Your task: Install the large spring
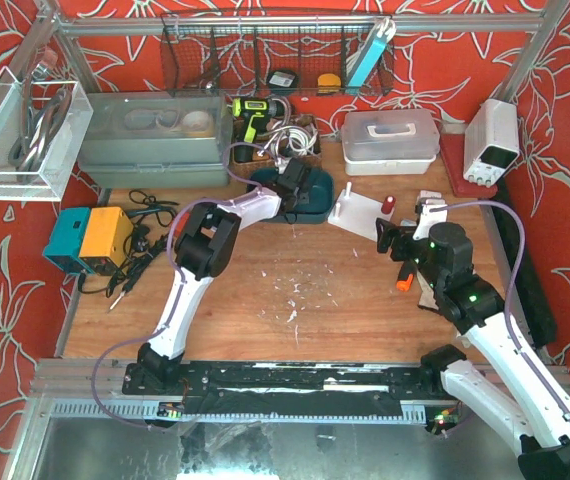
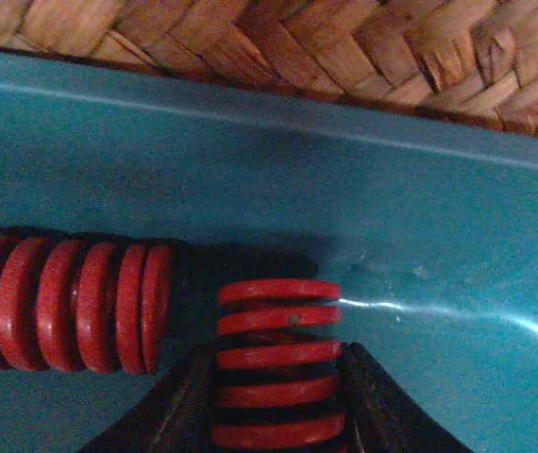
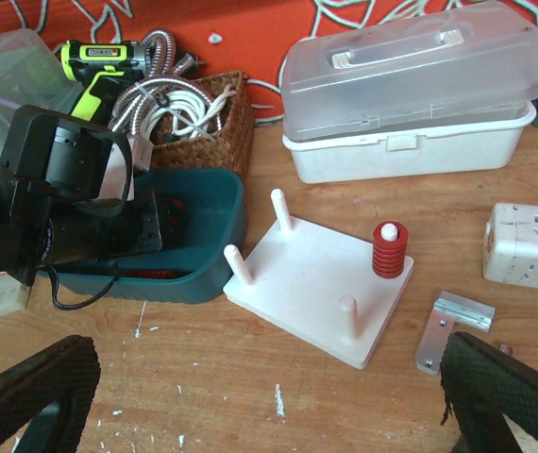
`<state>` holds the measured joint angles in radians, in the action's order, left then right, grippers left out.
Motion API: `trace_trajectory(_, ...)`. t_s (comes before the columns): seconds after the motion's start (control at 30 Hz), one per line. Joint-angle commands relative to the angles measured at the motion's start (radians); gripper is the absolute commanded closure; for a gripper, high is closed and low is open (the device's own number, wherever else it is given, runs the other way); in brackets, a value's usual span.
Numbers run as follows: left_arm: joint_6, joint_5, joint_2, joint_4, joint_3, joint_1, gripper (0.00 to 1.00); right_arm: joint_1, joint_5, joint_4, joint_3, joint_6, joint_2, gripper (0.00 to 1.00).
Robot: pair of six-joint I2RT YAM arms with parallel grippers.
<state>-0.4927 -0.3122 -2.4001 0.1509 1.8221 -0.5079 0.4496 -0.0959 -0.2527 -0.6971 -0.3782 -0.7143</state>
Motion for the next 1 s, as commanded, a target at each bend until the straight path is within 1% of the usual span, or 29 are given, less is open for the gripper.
trace_trajectory(0.0, 0.037, 0.013, -0.009, 0.041, -0.026, 0.014, 0.67, 0.006, -0.024, 0.019, 0.013, 0.007, 0.013, 0.01)
trace_trajectory(0.13, 0.066, 0.031, 0.019, 0.027, -0.043, 0.014, 0.75, 0.006, -0.02, 0.027, 0.016, 0.006, 0.009, 0.01)
trace_trajectory(0.4, 0.146, 0.061, 0.186, -0.108, -0.209, 0.013, 0.89, 0.006, -0.01, 0.03, 0.015, 0.007, -0.008, 0.01)
trace_trajectory(0.67, 0.236, 0.085, 0.354, -0.238, -0.361, 0.009, 0.92, 0.006, -0.006, 0.036, 0.018, 0.008, -0.03, 0.01)
trace_trajectory(0.97, 0.347, 0.125, 0.548, -0.502, -0.59, -0.029, 0.94, 0.005, -0.026, 0.004, -0.006, 0.004, -0.047, 0.01)
